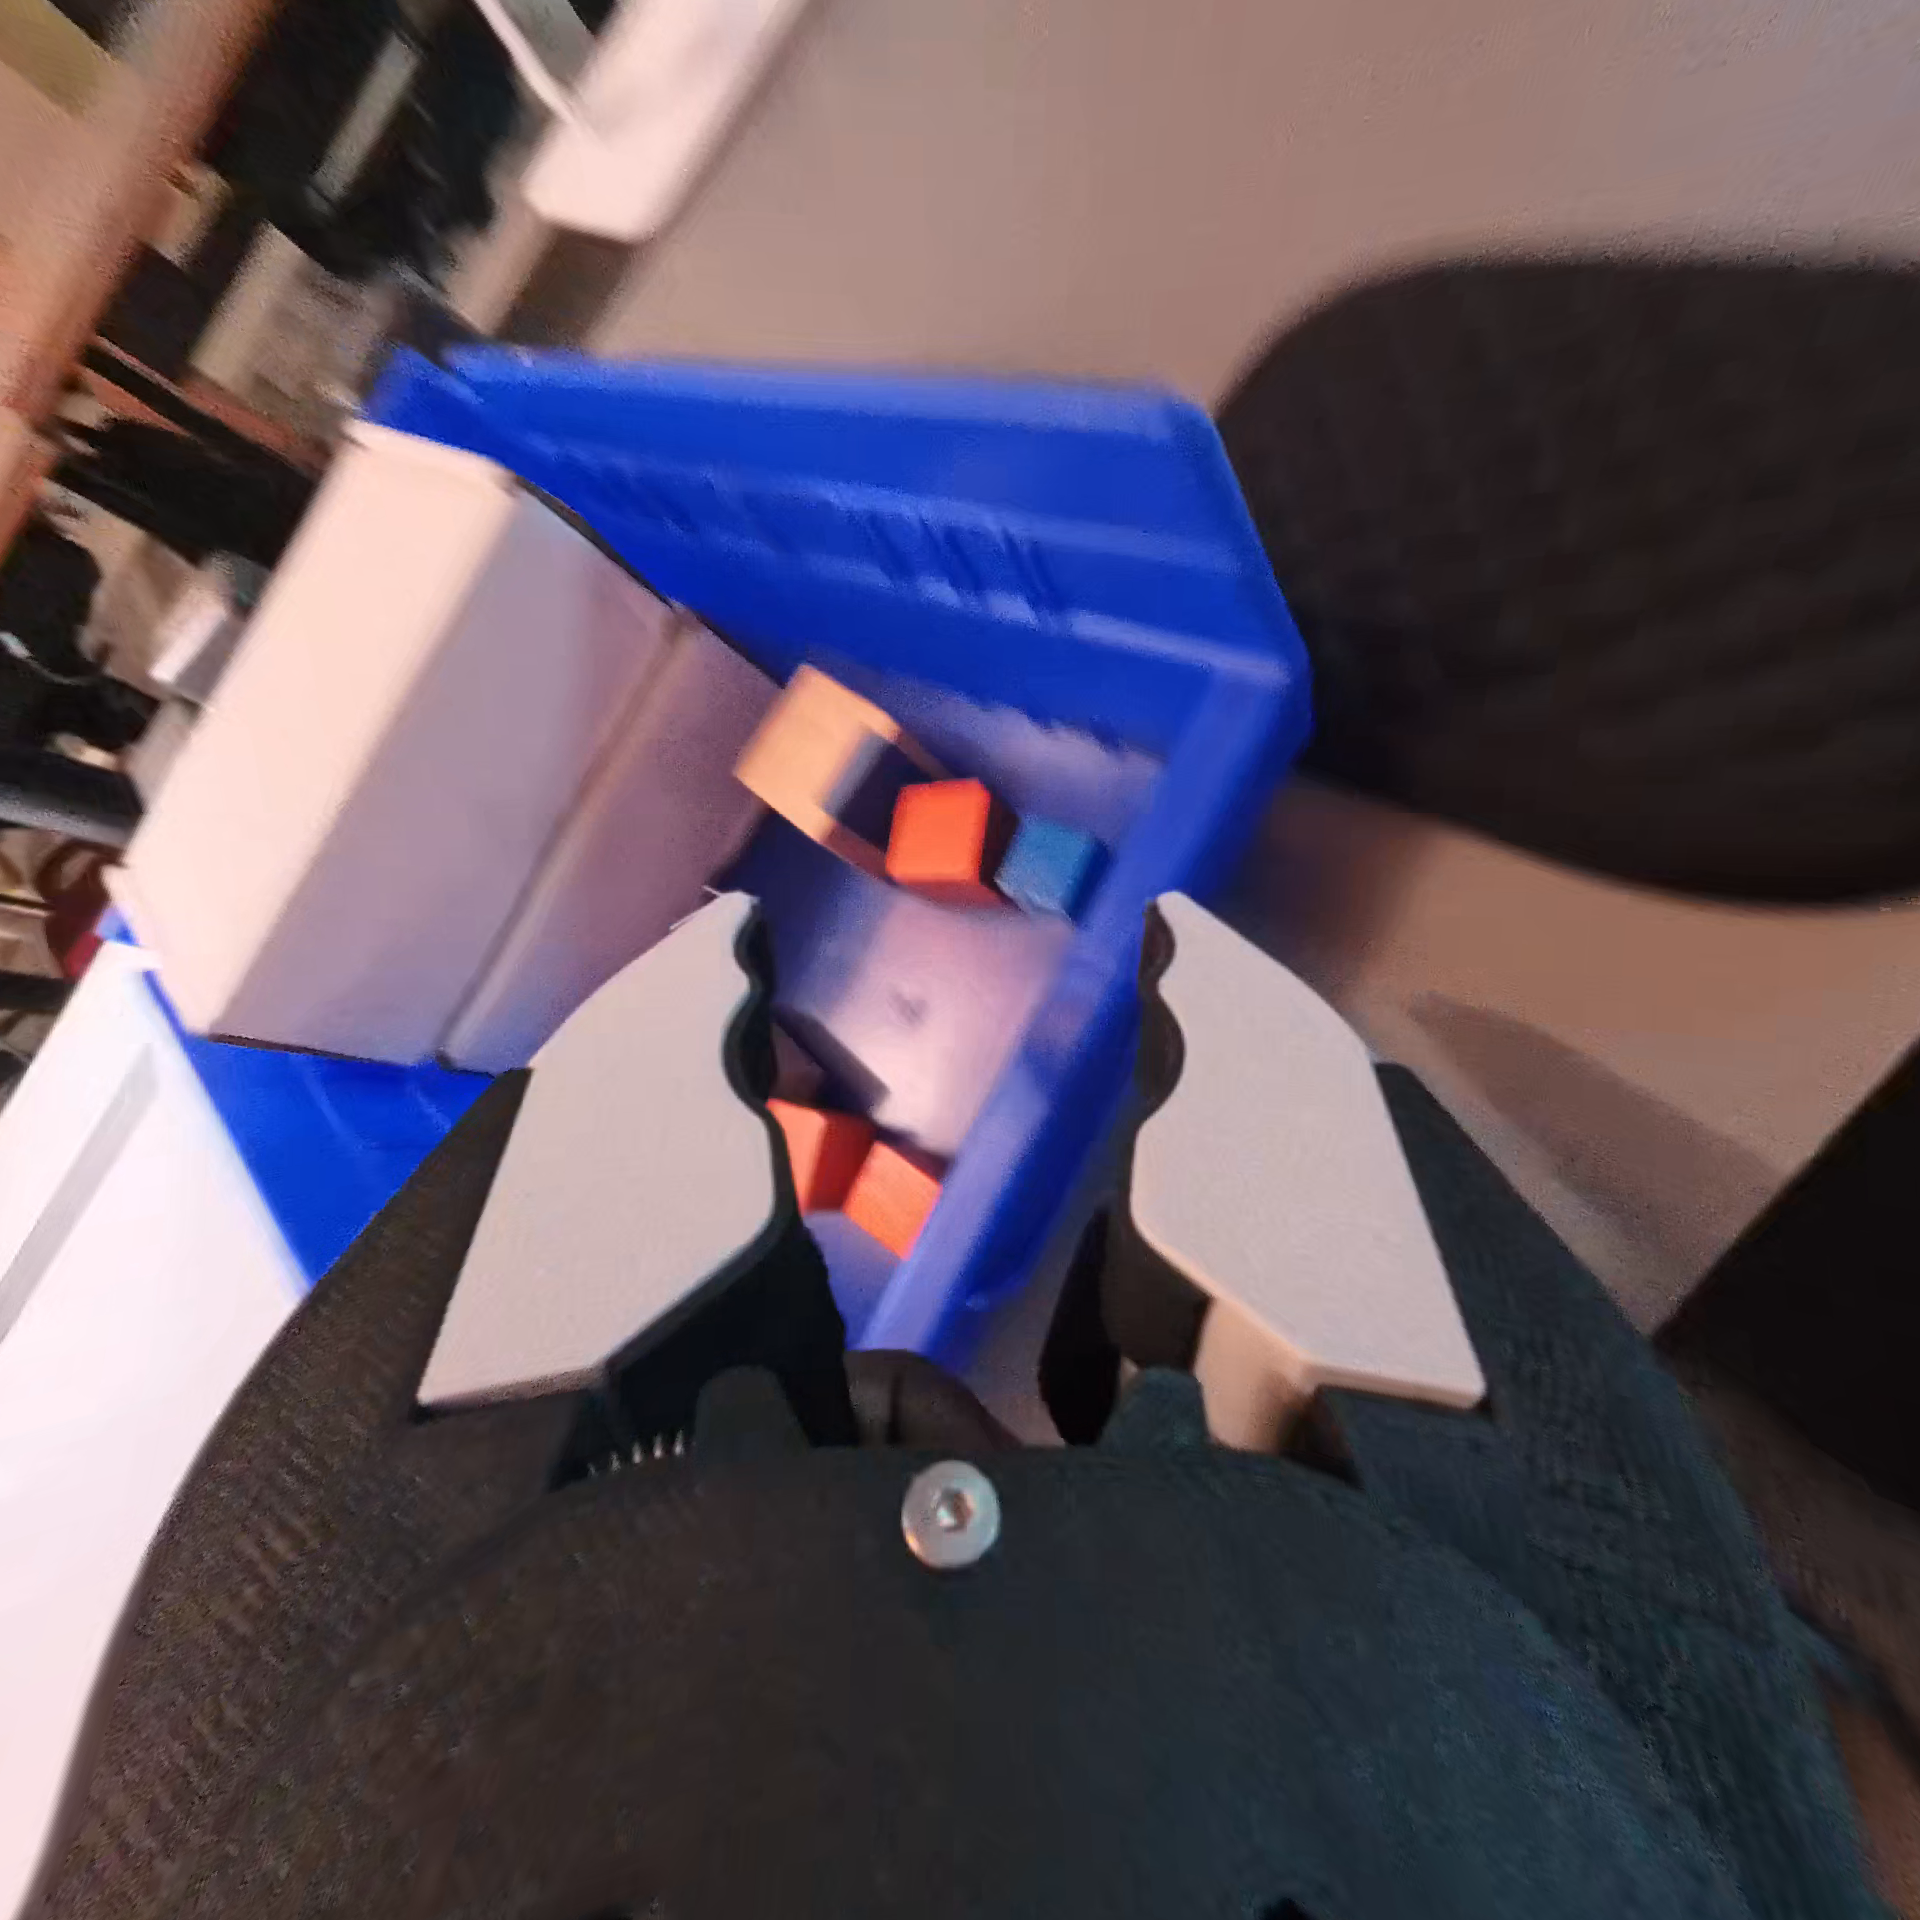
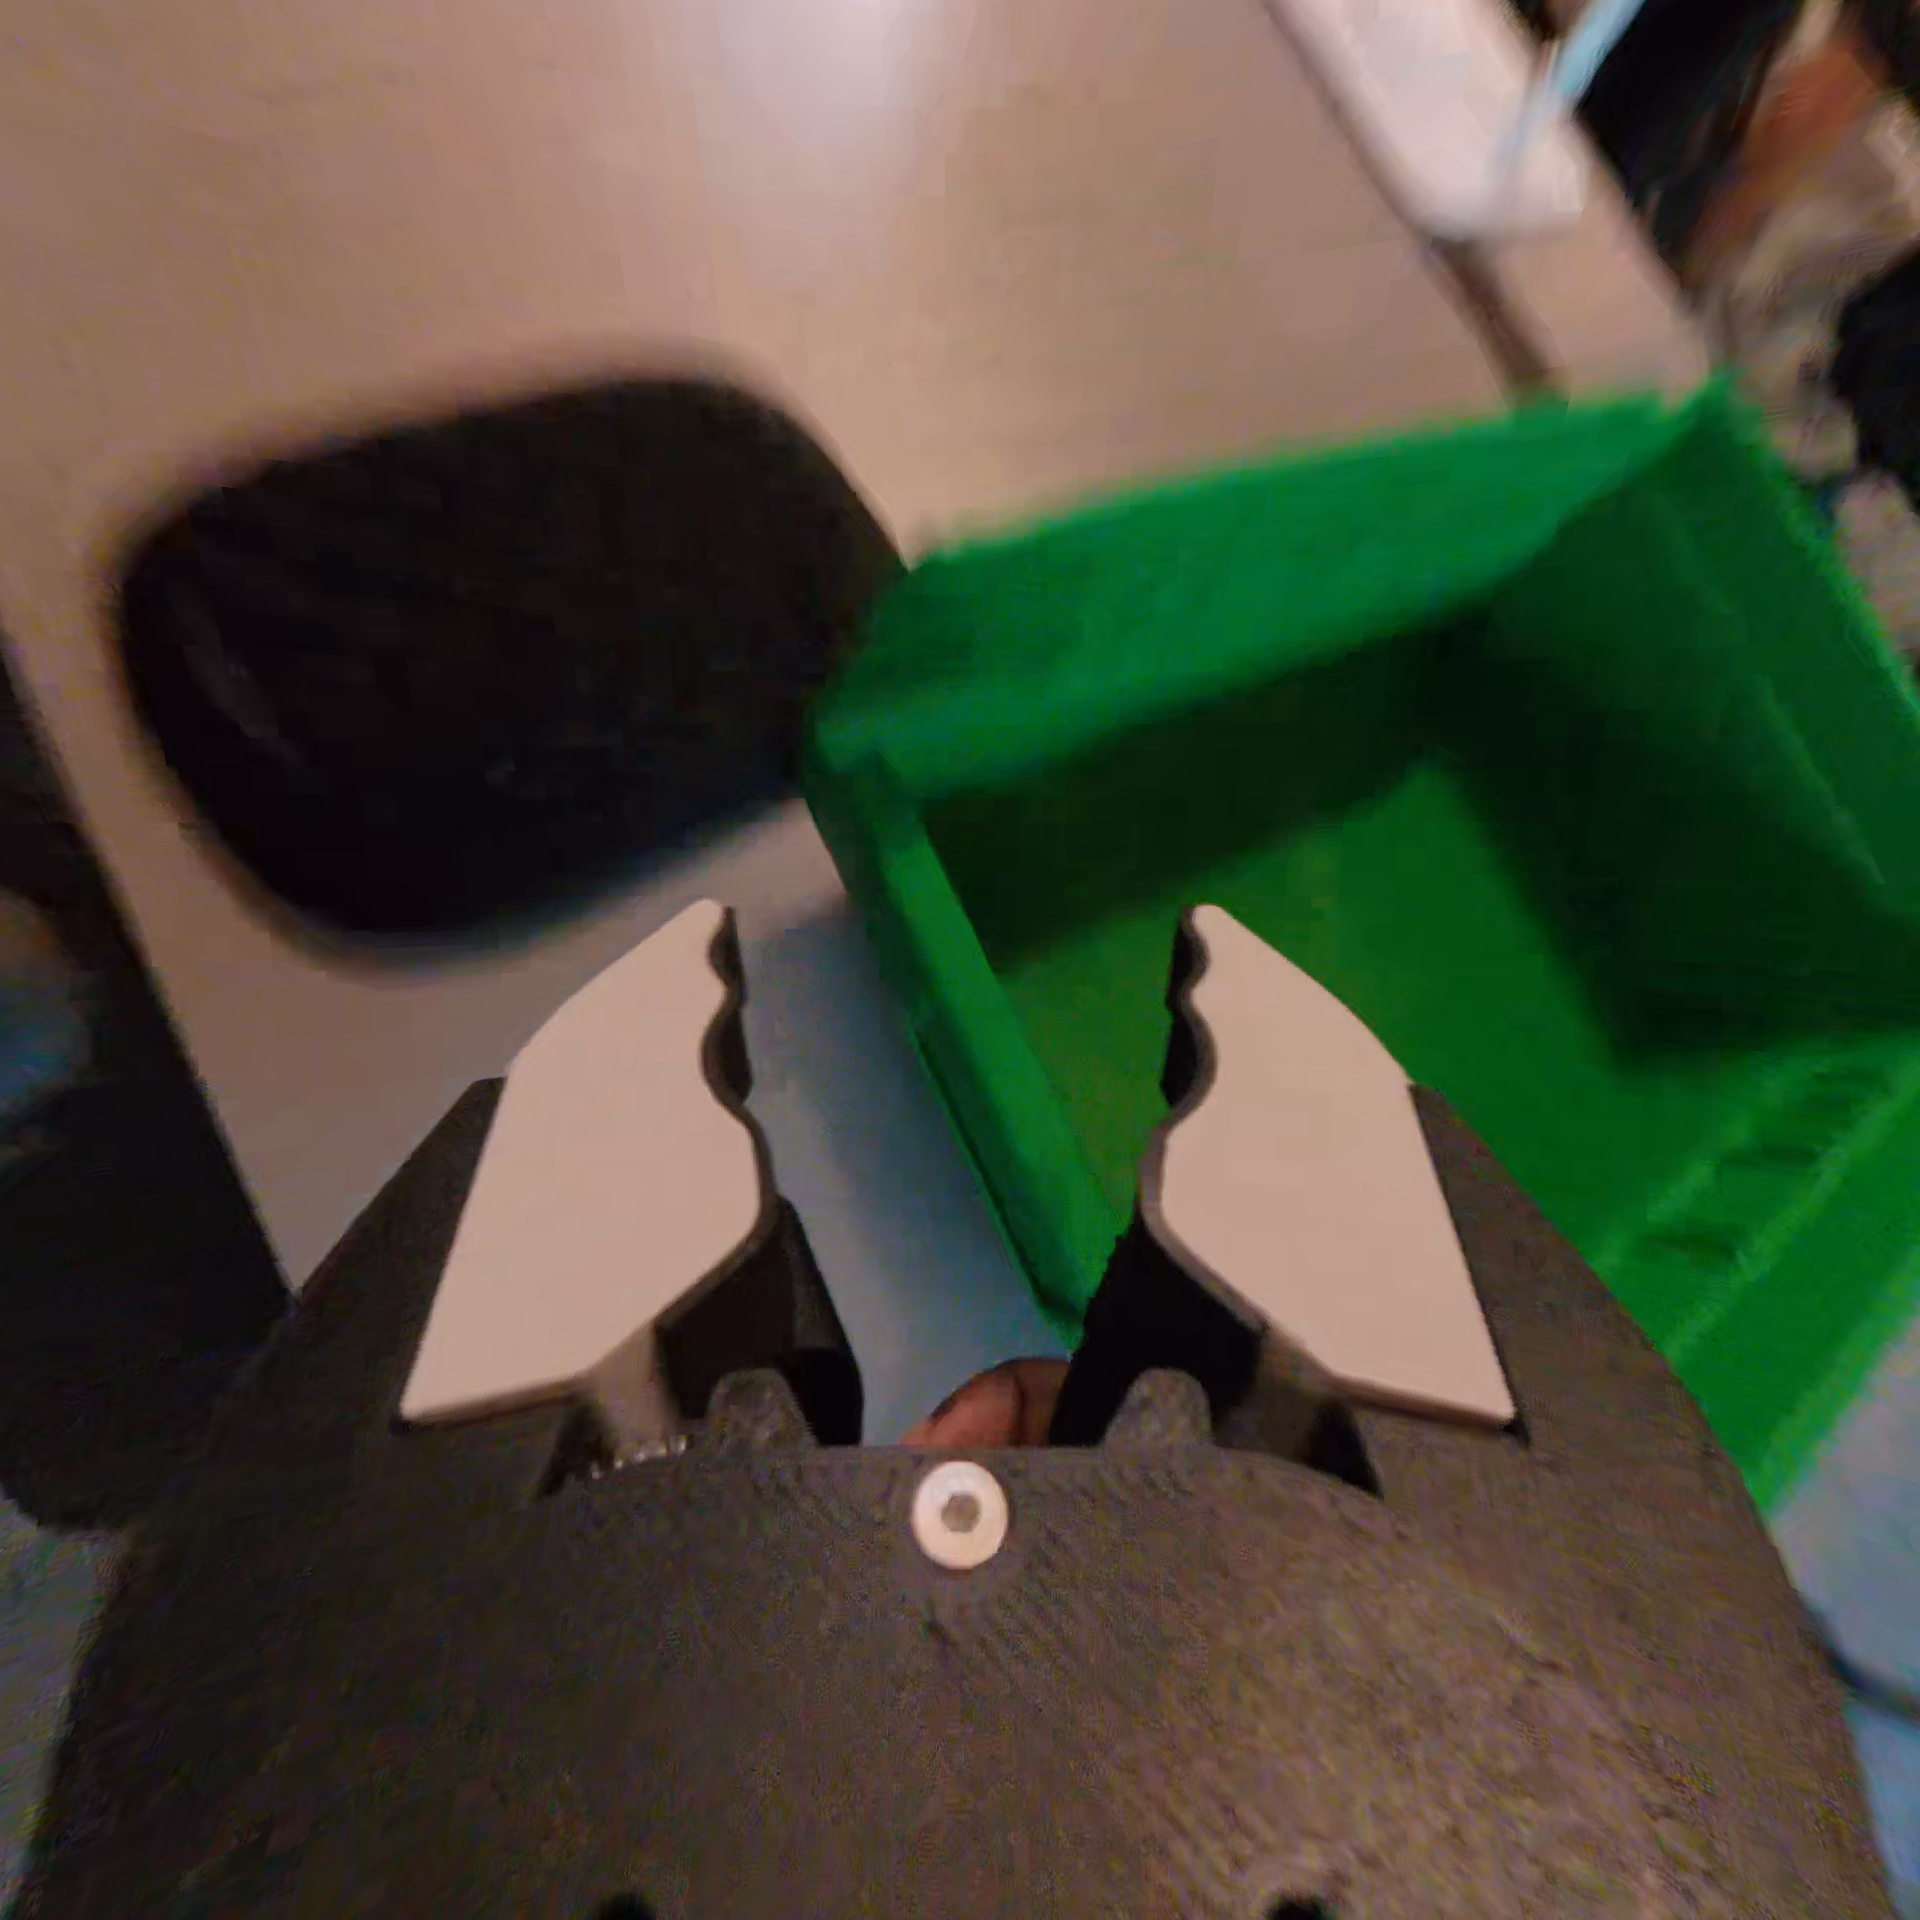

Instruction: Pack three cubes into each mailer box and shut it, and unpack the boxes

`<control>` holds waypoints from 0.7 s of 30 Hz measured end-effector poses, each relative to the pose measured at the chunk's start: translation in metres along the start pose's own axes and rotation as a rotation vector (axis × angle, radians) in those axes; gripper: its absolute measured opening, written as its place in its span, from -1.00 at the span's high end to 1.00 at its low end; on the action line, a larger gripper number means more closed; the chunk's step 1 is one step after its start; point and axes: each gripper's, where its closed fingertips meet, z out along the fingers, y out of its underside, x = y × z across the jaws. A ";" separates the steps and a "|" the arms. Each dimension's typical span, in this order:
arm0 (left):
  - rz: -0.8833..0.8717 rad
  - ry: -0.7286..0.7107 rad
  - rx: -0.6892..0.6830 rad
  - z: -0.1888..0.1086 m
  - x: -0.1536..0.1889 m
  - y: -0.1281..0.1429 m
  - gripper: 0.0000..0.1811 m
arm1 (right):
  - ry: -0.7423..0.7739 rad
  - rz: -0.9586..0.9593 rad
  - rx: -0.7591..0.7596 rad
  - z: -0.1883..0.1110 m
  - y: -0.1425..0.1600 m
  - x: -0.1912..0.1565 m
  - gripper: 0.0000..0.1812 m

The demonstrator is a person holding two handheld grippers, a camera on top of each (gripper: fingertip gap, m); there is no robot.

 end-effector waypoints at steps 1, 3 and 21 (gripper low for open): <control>-0.030 -0.018 0.055 -0.005 -0.012 -0.013 0.22 | -0.036 0.019 0.114 -0.002 -0.024 -0.006 0.05; -0.047 -0.016 0.136 -0.012 -0.035 -0.038 0.18 | -0.113 0.022 0.308 -0.005 -0.067 -0.020 -0.05; 0.027 0.412 -0.490 0.089 -0.164 -0.021 -0.52 | -0.324 -0.011 0.895 0.069 -0.186 -0.091 -0.23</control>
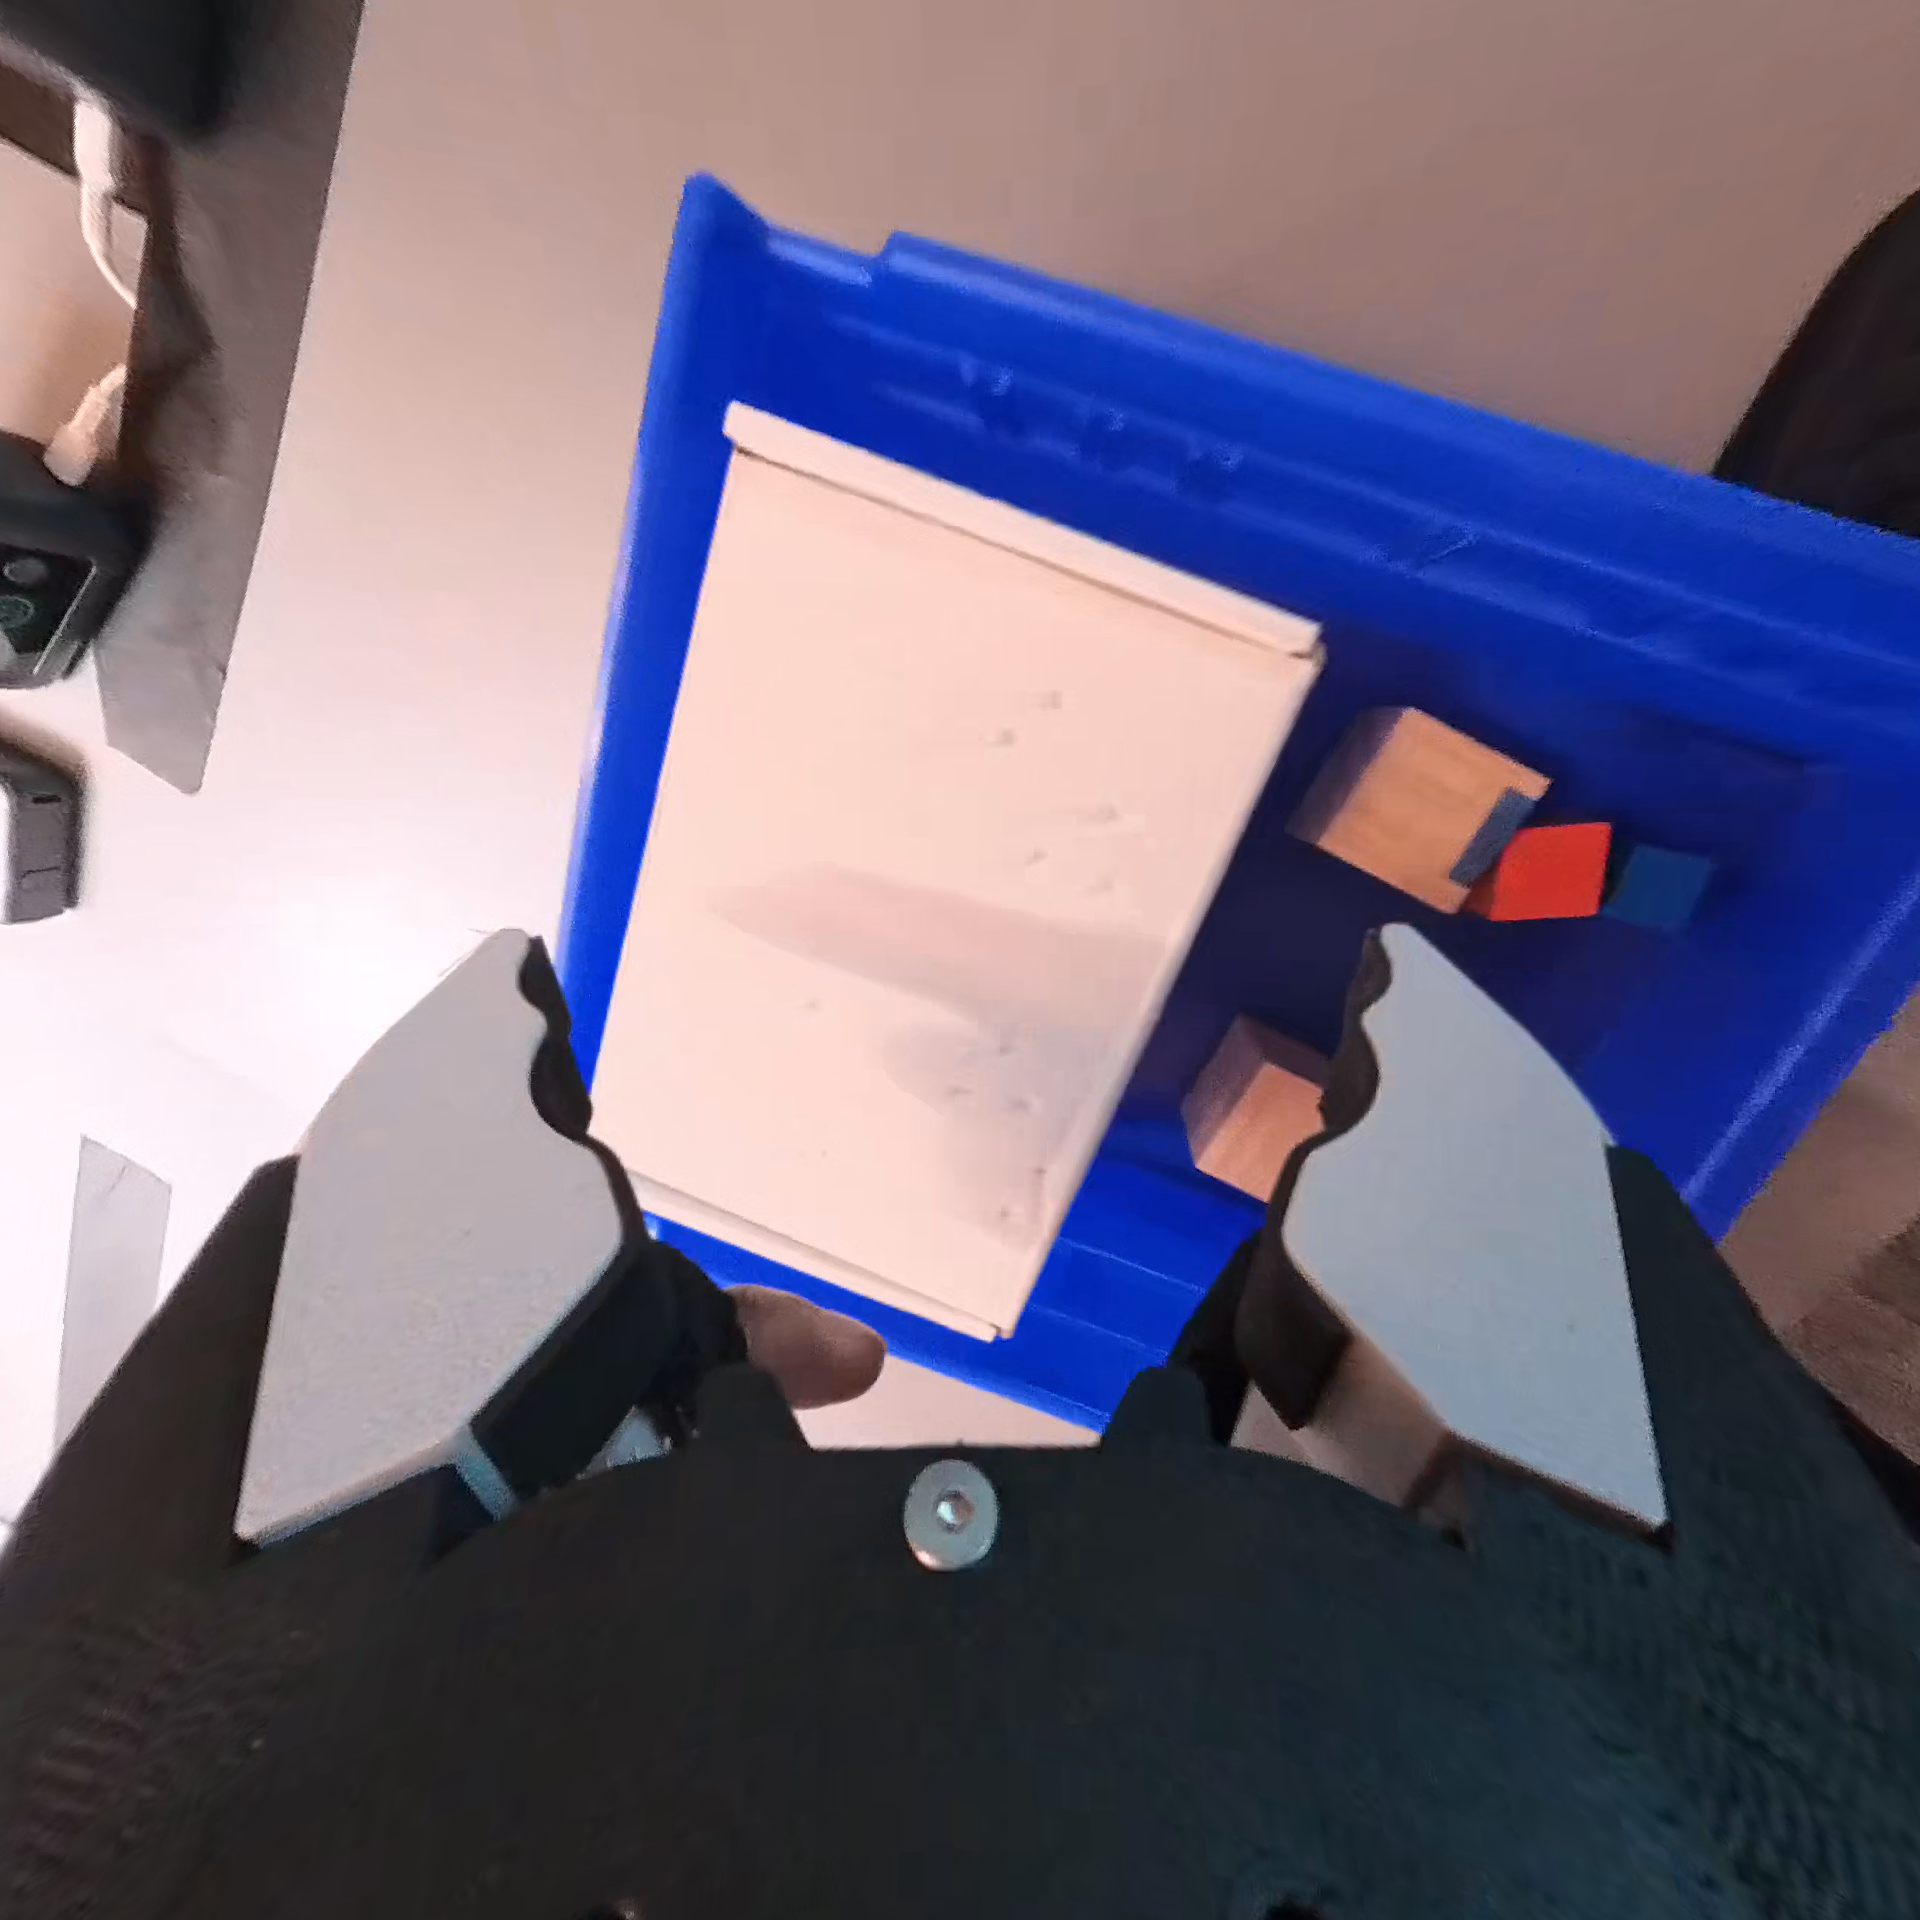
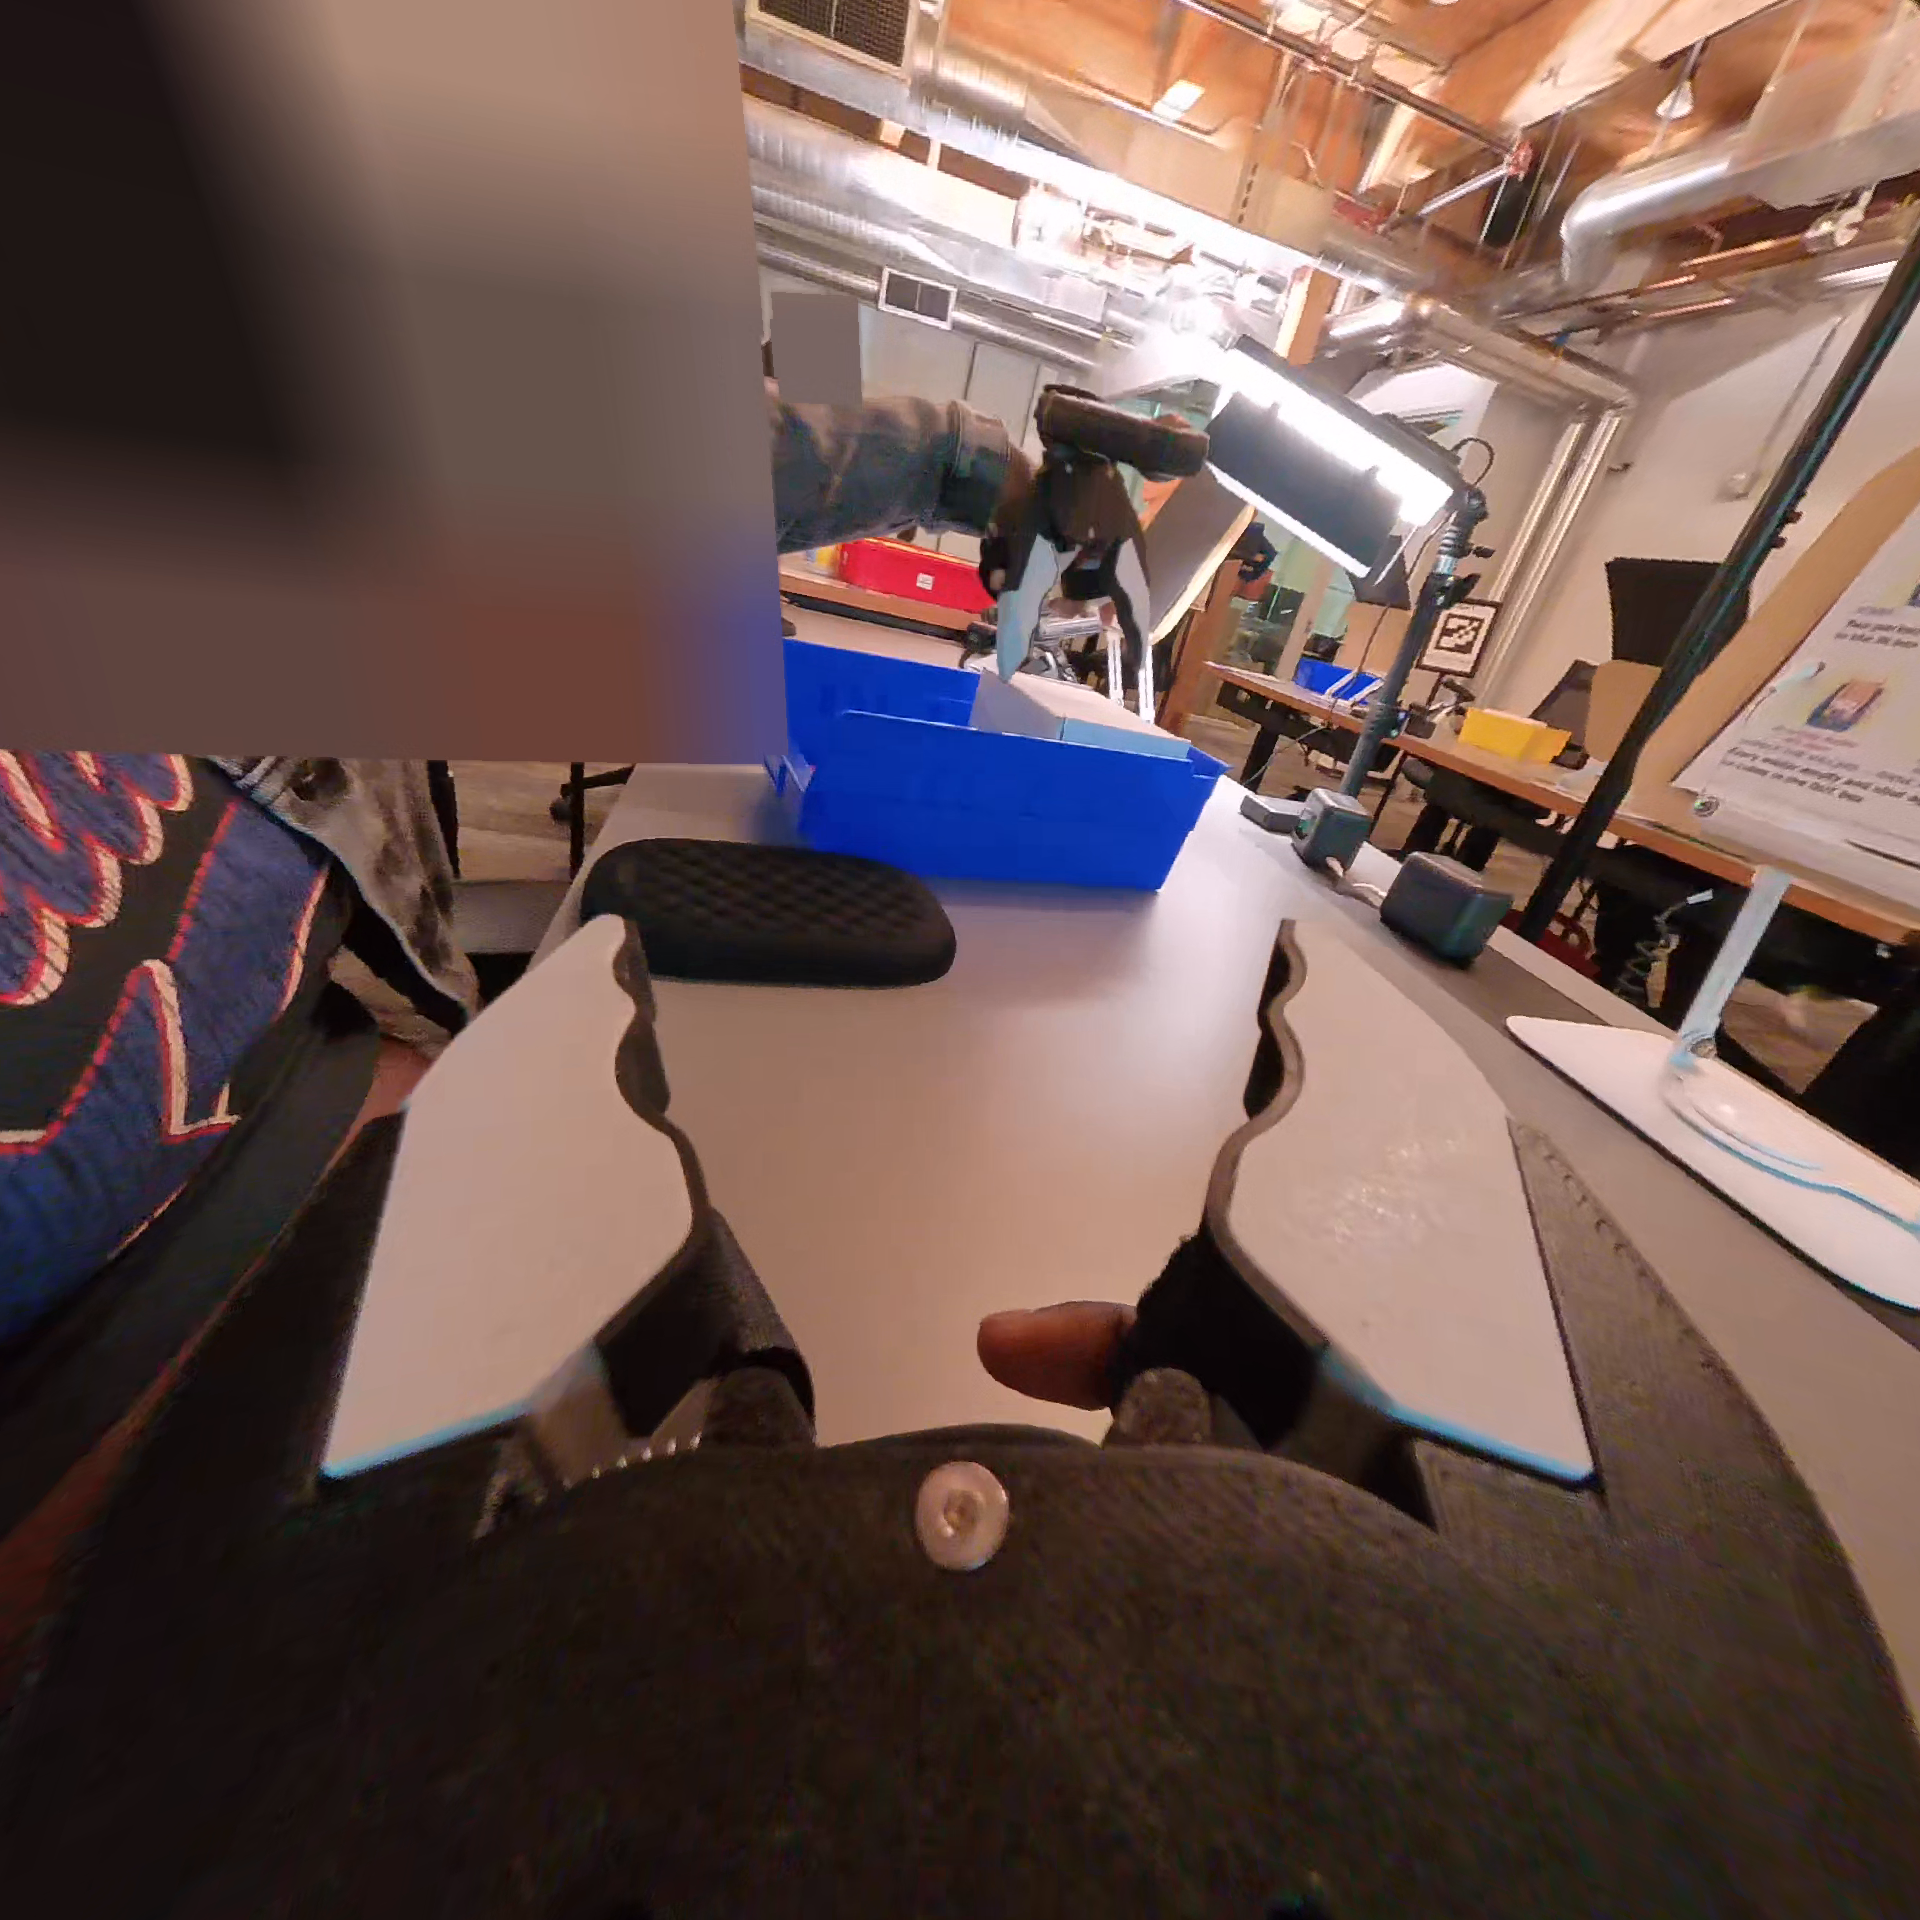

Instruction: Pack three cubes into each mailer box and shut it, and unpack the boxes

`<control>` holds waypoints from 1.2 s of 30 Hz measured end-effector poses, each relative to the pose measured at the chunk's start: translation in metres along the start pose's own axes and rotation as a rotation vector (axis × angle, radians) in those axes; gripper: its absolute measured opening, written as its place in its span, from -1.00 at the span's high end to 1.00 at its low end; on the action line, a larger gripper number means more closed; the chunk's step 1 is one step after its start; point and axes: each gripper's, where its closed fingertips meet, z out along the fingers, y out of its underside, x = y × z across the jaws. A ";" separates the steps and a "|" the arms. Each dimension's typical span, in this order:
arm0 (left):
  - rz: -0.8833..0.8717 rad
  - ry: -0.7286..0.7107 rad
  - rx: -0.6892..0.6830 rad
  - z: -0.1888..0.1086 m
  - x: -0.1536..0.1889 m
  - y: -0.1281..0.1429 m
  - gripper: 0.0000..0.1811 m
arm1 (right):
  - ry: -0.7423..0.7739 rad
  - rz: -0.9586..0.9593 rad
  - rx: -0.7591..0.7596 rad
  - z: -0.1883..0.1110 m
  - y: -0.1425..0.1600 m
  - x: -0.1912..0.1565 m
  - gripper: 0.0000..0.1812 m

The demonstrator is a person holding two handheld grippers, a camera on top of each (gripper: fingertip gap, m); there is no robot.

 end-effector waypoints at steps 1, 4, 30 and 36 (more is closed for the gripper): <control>-0.004 0.007 -0.019 0.002 -0.003 0.002 -0.52 | -0.003 -0.002 -0.001 0.001 0.000 -0.001 -0.22; -0.005 0.021 -0.082 0.011 -0.008 0.010 -0.52 | -0.017 0.002 -0.001 0.004 0.003 -0.005 -0.23; 0.159 -0.148 -0.195 0.002 -0.017 0.018 -0.36 | -0.017 -0.021 -0.042 0.009 0.012 -0.006 -0.18; 0.166 -0.397 -0.284 -0.046 -0.016 -0.012 -0.35 | -0.023 -0.022 -0.049 0.010 0.013 -0.007 -0.18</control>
